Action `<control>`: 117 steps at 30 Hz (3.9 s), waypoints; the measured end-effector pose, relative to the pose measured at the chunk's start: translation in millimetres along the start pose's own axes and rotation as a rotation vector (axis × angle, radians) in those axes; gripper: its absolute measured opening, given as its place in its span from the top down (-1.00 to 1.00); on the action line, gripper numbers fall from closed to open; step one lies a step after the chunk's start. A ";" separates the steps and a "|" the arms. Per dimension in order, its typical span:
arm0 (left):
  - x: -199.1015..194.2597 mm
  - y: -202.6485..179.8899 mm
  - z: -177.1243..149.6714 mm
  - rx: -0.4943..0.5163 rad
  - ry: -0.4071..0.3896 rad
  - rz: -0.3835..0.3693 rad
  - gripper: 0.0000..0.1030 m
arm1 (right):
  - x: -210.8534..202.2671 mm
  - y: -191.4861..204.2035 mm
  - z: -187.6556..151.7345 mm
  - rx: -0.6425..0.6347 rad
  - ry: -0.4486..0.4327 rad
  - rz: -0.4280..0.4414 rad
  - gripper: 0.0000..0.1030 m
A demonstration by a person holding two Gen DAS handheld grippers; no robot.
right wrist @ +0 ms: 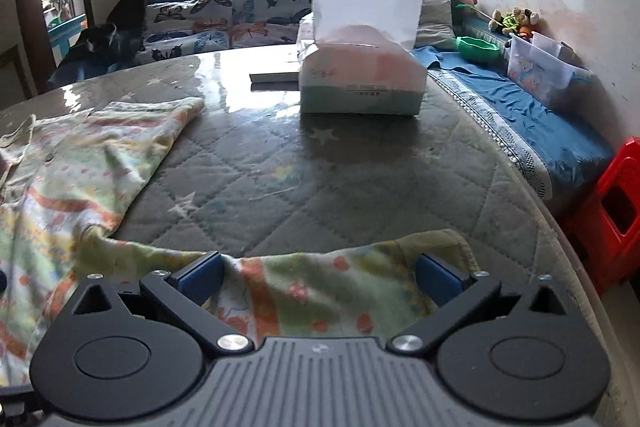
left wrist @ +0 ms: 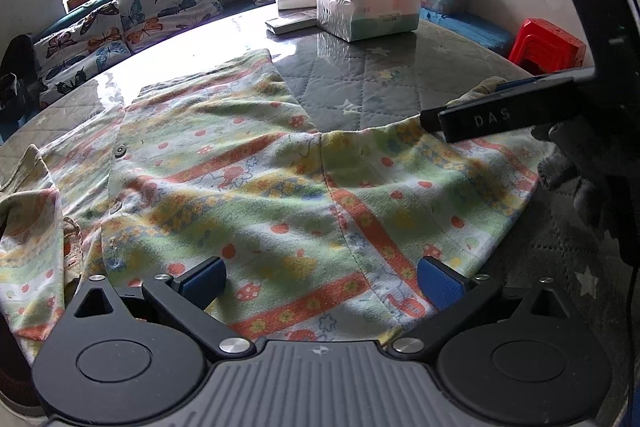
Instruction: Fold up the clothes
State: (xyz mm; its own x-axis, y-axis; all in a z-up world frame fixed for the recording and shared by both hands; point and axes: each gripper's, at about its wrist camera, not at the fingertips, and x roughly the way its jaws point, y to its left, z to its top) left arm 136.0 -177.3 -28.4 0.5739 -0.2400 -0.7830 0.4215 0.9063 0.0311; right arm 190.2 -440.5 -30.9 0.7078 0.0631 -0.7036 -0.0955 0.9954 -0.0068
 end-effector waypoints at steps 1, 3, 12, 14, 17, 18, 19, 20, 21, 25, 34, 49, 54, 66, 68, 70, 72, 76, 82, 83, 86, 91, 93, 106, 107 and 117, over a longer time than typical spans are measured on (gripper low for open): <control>0.0 0.0 -0.1 -0.001 0.000 0.000 -1.00 | 0.6 -1.5 0.6 0.006 0.000 -0.003 -1.00; -0.1 0.1 -0.3 -0.002 0.000 -0.001 -1.00 | 1.7 -4.8 2.0 0.019 0.002 -0.006 -1.00; -0.6 -0.8 0.4 -0.005 0.002 0.003 -1.00 | -23.4 -6.6 -9.0 0.002 -0.005 0.018 -1.00; -0.9 -0.9 0.3 -0.006 0.003 0.004 -1.00 | -30.1 -3.7 -14.5 -0.008 0.001 0.034 -1.00; -1.4 -0.5 -0.2 -0.006 0.003 0.006 -1.00 | -37.7 0.4 -24.9 -0.031 0.014 0.045 -1.00; -1.7 -0.4 -0.5 -0.007 0.003 0.007 -1.00 | -39.6 1.1 -28.7 -0.036 0.019 0.046 -1.00; -1.9 -0.2 -0.7 -0.007 0.003 0.008 -1.00 | -41.4 1.6 -32.4 -0.038 0.023 0.047 -1.00; -2.4 0.0 -1.3 -0.007 0.003 0.008 -1.00 | -43.0 1.7 -35.4 -0.038 0.023 0.048 -1.00; -3.0 0.2 -1.8 -0.007 0.003 0.008 -1.00 | -44.6 1.8 -38.4 -0.037 0.023 0.049 -1.00; -6.0 2.4 -3.6 -0.011 0.003 0.010 -1.00 | -53.4 -0.4 -46.6 -0.041 0.032 0.050 -1.00; -23.4 28.5 0.3 -0.054 -0.042 0.051 -1.00 | -53.8 16.0 -34.5 -0.061 0.017 0.073 -1.00; -10.0 181.1 42.6 -0.290 -0.095 0.350 -1.00 | -26.3 51.5 -23.8 -0.078 -0.003 0.129 -1.00; 10.6 237.7 57.0 -0.392 -0.096 0.382 -1.00 | -26.1 51.8 -26.1 -0.078 -0.017 0.127 -1.00; 50.2 284.8 60.3 -0.484 -0.045 0.374 -0.61 | -26.4 54.1 -33.3 -0.064 -0.064 0.112 -1.00; 54.8 283.4 61.1 -0.482 -0.037 0.380 -0.55 | -26.5 54.2 -33.6 -0.064 -0.066 0.111 -1.00; 59.7 284.3 62.3 -0.481 -0.029 0.388 -0.50 | -26.5 54.3 -33.8 -0.064 -0.067 0.111 -1.00; 59.5 285.5 63.0 -0.480 -0.039 0.393 -0.43 | -26.2 54.5 -33.8 -0.064 -0.068 0.111 -1.00; 57.4 289.8 63.8 -0.484 -0.055 0.406 0.02 | -26.1 54.5 -34.1 -0.064 -0.068 0.111 -1.00; 45.0 299.7 59.1 -0.529 -0.084 0.381 0.58 | -26.1 54.5 -34.3 -0.064 -0.069 0.111 -1.00; 41.6 300.7 58.0 -0.541 -0.092 0.377 0.62 | -26.0 54.5 -34.3 -0.064 -0.069 0.111 -1.00; 29.8 301.0 54.4 -0.559 -0.116 0.373 0.70 | -26.0 54.5 -34.3 -0.064 -0.069 0.111 -1.00; 2.5 302.5 45.4 -0.574 -0.159 0.380 0.74 | -26.0 54.7 -34.4 -0.065 -0.069 0.110 -1.00; -11.0 305.3 39.2 -0.591 -0.181 0.377 0.75 | -26.0 54.8 -34.4 -0.065 -0.069 0.110 -1.00; -111.9 313.6 -29.6 -0.649 -0.304 0.446 0.76 | -26.3 56.0 -34.1 -0.070 -0.065 0.105 -1.00; -120.3 314.1 -37.0 -0.653 -0.313 0.454 0.76 | -26.4 56.1 -34.1 -0.070 -0.065 0.105 -1.00; -177.8 323.6 -109.0 -0.673 -0.350 0.527 0.76 | -37.8 72.7 -21.0 -0.076 -0.033 0.119 -1.00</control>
State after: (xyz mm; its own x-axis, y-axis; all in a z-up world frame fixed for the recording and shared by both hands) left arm 93.8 196.5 53.1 0.8012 0.2693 -0.5344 -0.3891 0.9129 -0.1234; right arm 141.8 -372.1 -19.7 0.7109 0.1837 -0.6789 -0.2316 0.9726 0.0207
